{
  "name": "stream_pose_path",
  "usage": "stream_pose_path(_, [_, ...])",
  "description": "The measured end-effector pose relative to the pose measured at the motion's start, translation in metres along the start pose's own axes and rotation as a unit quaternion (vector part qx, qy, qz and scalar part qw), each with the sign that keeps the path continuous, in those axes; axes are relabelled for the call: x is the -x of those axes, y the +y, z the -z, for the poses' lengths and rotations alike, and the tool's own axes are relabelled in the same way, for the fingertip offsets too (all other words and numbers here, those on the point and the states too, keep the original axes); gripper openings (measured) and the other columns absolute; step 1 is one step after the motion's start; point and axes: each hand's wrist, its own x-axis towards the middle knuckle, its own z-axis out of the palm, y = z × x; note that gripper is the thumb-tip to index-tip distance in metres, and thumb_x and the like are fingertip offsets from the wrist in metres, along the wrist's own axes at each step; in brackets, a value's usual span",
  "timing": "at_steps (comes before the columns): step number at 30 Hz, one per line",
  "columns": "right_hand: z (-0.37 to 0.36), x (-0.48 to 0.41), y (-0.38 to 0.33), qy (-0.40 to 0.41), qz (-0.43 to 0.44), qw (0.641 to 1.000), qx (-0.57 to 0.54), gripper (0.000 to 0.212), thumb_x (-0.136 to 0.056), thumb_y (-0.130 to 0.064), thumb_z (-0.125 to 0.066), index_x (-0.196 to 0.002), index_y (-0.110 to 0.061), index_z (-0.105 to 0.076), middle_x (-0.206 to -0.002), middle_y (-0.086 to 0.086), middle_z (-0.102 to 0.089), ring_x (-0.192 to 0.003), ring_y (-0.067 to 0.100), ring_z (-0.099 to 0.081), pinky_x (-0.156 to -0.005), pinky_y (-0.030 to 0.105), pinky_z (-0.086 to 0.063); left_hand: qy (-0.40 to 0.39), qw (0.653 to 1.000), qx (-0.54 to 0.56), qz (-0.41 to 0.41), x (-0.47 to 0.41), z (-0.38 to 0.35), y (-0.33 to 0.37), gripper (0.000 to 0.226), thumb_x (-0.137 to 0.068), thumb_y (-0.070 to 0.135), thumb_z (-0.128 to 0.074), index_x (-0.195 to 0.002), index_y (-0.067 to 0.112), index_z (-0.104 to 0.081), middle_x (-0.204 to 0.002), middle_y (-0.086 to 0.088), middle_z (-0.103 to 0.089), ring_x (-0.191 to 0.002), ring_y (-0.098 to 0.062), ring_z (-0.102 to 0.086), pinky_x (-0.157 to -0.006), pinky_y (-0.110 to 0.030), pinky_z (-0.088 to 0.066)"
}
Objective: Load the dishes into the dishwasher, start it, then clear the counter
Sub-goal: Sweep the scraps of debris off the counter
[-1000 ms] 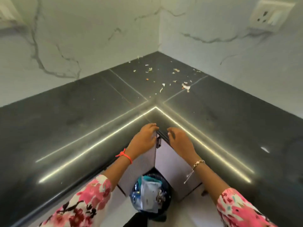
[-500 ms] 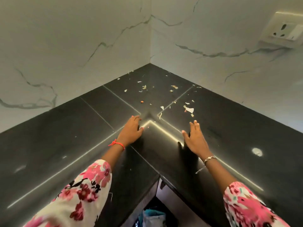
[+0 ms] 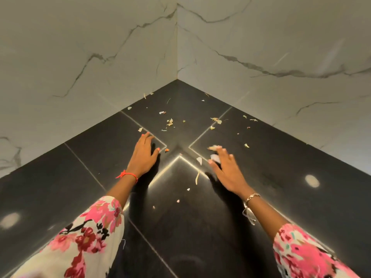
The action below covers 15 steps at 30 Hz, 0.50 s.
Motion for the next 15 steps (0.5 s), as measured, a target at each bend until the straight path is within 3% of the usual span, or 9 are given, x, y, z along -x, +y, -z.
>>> stream_pose_path(1, [0.004,-0.005,-0.002,-0.034,0.014,0.996,-0.077,0.055,-0.094,-0.049,-0.038,-0.144,-0.029,-0.029,-0.151,-0.013,-0.026,-0.138,0.004,-0.023,-0.117,0.029,-0.015,-0.003,1.000,-0.005,0.003,-0.008,-0.002,-0.001,0.052,-0.097,0.024,-0.049,-0.142,0.005,-0.033,-0.156,-0.009,-0.020,-0.147,-0.025,-0.010,-0.120,-0.042,-0.010])
stream_pose_path(3, [0.022,-0.032,0.013,0.001,-0.003,0.988,-0.154,0.054,-0.096,-0.045,-0.039,-0.145,-0.026,-0.030,-0.154,-0.013,-0.021,-0.141,0.000,-0.013,-0.114,0.020,-0.009,-0.005,1.000,-0.025,0.012,-0.023,-0.006,-0.004,0.054,-0.097,0.028,-0.047,-0.143,0.006,-0.032,-0.156,-0.010,-0.020,-0.147,-0.025,-0.010,-0.120,-0.045,-0.009])
stream_pose_path(6, [0.062,-0.082,0.057,0.066,-0.054,0.995,-0.046,0.057,-0.098,-0.045,-0.034,-0.147,-0.017,-0.027,-0.157,-0.005,-0.014,-0.144,0.007,-0.007,-0.113,0.024,-0.004,0.016,0.996,-0.081,0.025,-0.036,-0.015,-0.010,0.056,-0.097,0.035,-0.044,-0.145,0.008,-0.032,-0.156,-0.010,-0.020,-0.146,-0.023,-0.013,-0.119,-0.040,-0.008])
stream_pose_path(9, [0.084,-0.122,0.102,0.048,-0.081,0.992,0.087,0.062,-0.098,-0.046,-0.032,-0.148,-0.011,-0.023,-0.158,0.005,-0.012,-0.146,0.018,-0.007,-0.119,0.035,-0.005,0.043,0.995,-0.088,0.022,-0.039,-0.019,-0.017,0.055,-0.095,0.038,-0.047,-0.142,0.010,-0.037,-0.154,-0.009,-0.026,-0.145,-0.024,-0.019,-0.119,-0.040,-0.012])
stream_pose_path(12, [0.076,-0.141,0.115,0.033,-0.133,0.982,0.127,0.069,-0.097,-0.050,-0.030,-0.149,-0.008,-0.016,-0.158,0.011,-0.007,-0.146,0.023,-0.003,-0.120,0.040,-0.004,0.051,0.994,-0.090,0.017,-0.041,-0.020,-0.020,0.054,-0.094,0.038,-0.049,-0.140,0.012,-0.040,-0.153,-0.007,-0.029,-0.144,-0.023,-0.022,-0.119,-0.040,-0.014])
stream_pose_path(15, [0.045,-0.136,0.085,0.031,-0.075,0.983,0.162,0.072,-0.096,-0.056,-0.024,-0.149,-0.009,-0.016,-0.158,0.009,-0.009,-0.146,0.022,-0.006,-0.120,0.039,-0.004,0.055,0.994,-0.090,0.017,-0.043,-0.021,-0.021,0.054,-0.094,0.039,-0.050,-0.140,0.013,-0.040,-0.153,-0.006,-0.029,-0.143,-0.022,-0.023,-0.119,-0.039,-0.013])
